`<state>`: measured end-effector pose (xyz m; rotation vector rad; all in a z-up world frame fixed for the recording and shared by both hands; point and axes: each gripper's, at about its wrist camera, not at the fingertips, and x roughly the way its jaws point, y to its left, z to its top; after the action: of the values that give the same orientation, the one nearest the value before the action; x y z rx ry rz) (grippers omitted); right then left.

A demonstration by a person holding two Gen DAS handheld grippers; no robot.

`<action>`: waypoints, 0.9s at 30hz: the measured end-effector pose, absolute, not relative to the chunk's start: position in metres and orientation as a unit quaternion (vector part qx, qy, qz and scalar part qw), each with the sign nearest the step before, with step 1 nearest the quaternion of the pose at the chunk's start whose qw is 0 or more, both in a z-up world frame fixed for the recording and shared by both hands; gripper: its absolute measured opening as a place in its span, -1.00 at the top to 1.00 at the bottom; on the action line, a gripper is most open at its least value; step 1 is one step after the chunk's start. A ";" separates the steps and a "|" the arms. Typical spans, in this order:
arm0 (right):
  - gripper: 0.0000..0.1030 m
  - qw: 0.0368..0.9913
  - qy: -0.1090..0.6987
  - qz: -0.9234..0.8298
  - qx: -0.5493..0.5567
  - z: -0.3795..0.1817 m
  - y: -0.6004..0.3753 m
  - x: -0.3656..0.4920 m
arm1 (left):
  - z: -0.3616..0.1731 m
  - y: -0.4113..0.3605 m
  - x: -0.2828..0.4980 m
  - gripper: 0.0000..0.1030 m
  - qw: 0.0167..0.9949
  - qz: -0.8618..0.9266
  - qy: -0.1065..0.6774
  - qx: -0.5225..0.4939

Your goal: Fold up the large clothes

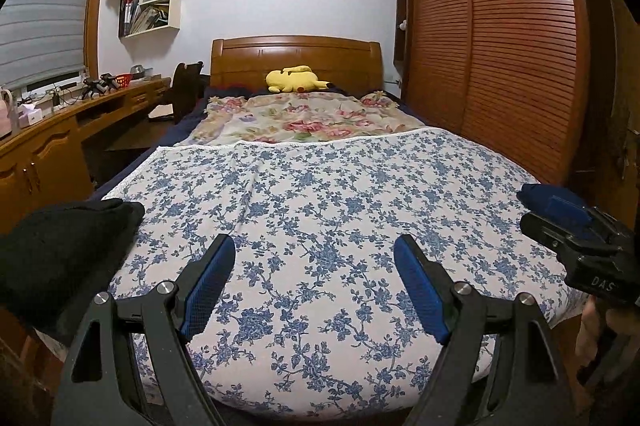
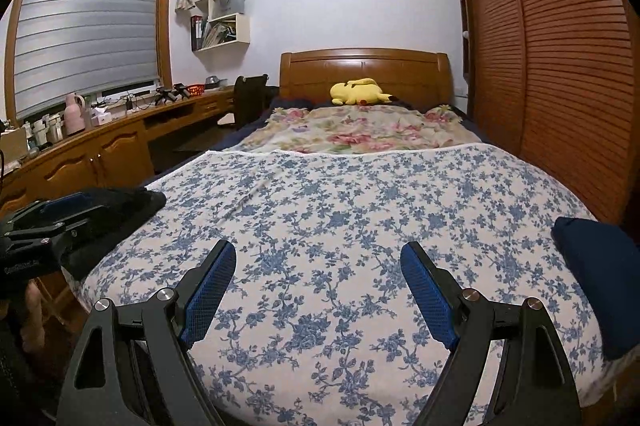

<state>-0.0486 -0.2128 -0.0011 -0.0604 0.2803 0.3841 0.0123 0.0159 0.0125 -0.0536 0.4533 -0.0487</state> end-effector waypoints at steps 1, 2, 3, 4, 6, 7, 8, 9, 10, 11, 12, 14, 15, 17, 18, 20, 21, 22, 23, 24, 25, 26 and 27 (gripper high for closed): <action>-0.66 0.971 0.139 0.190 -0.030 -0.001 -0.213 -0.048 | 0.013 0.016 0.012 -0.60 0.974 -0.025 0.225 -0.027; -0.66 0.971 0.139 0.190 -0.029 -0.002 -0.213 -0.048 | 0.013 0.016 0.012 -0.60 0.974 -0.025 0.225 -0.028; -0.66 0.972 0.139 0.190 -0.029 -0.001 -0.213 -0.048 | 0.013 0.016 0.012 -0.60 0.974 -0.025 0.225 -0.028; -0.66 0.972 0.139 0.189 -0.029 -0.001 -0.212 -0.047 | 0.013 0.016 0.011 -0.60 0.974 -0.025 0.225 -0.029; -0.66 0.972 0.139 0.189 -0.028 -0.001 -0.214 -0.046 | 0.013 0.016 0.011 -0.60 0.974 -0.025 0.225 -0.029; -0.66 0.972 0.139 0.189 -0.028 -0.001 -0.214 -0.046 | 0.013 0.016 0.011 -0.60 0.974 -0.025 0.225 -0.029; -0.66 0.972 0.139 0.189 -0.028 -0.001 -0.213 -0.045 | 0.013 0.016 0.011 -0.60 0.974 -0.025 0.224 -0.029; -0.66 0.972 0.139 0.190 -0.028 -0.001 -0.213 -0.045 | 0.014 0.016 0.011 -0.60 0.974 -0.024 0.224 -0.029; -0.66 0.972 0.139 0.190 -0.028 -0.001 -0.213 -0.045 | 0.014 0.016 0.011 -0.60 0.974 -0.025 0.224 -0.030; -0.66 0.972 0.139 0.189 -0.028 -0.001 -0.213 -0.045 | 0.013 0.016 0.010 -0.60 0.974 -0.025 0.224 -0.030; -0.66 0.972 0.138 0.189 -0.028 -0.001 -0.212 -0.045 | 0.014 0.016 0.011 -0.60 0.974 -0.024 0.224 -0.029; -0.66 0.972 0.139 0.190 -0.026 -0.001 -0.213 -0.045 | 0.013 0.016 0.010 -0.60 0.974 -0.025 0.224 -0.029; -0.66 0.972 0.139 0.190 -0.025 -0.002 -0.214 -0.044 | 0.013 0.016 0.010 -0.60 0.974 -0.025 0.224 -0.030; -0.66 0.972 0.138 0.190 -0.025 -0.001 -0.213 -0.044 | 0.013 0.016 0.010 -0.60 0.974 -0.025 0.224 -0.029; -0.66 0.972 0.139 0.191 -0.025 -0.002 -0.213 -0.044 | 0.013 0.016 0.010 -0.60 0.974 -0.025 0.224 -0.029; -0.66 0.971 0.139 0.191 -0.024 -0.001 -0.213 -0.044 | 0.013 0.016 0.010 -0.60 0.974 -0.024 0.223 -0.029; -0.66 0.972 0.138 0.191 -0.024 -0.002 -0.213 -0.044 | 0.013 0.016 0.010 -0.60 0.974 -0.025 0.224 -0.029; -0.66 0.972 0.139 0.191 -0.025 -0.002 -0.213 -0.044 | 0.013 0.016 0.010 -0.60 0.974 -0.025 0.224 -0.029; -0.66 0.971 0.139 0.191 -0.024 -0.001 -0.212 -0.044 | 0.013 0.016 0.010 -0.60 0.974 -0.025 0.223 -0.029; -0.66 0.972 0.139 0.191 -0.024 -0.002 -0.213 -0.044 | 0.013 0.016 0.010 -0.60 0.974 -0.025 0.224 -0.029; -0.66 0.972 0.139 0.190 -0.024 -0.002 -0.213 -0.044 | 0.013 0.016 0.010 -0.60 0.974 -0.025 0.224 -0.029; -0.66 0.972 0.139 0.191 -0.024 -0.001 -0.212 -0.043 | 0.013 0.016 0.010 -0.60 0.974 -0.025 0.224 -0.029; -0.66 0.972 0.139 0.191 -0.024 -0.002 -0.213 -0.043 | 0.013 0.016 0.010 -0.60 0.974 -0.025 0.224 -0.029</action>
<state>-0.0434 -0.2130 -0.0019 -0.0492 0.2801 0.3848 0.0102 0.0159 0.0131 -0.0581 0.4511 -0.0499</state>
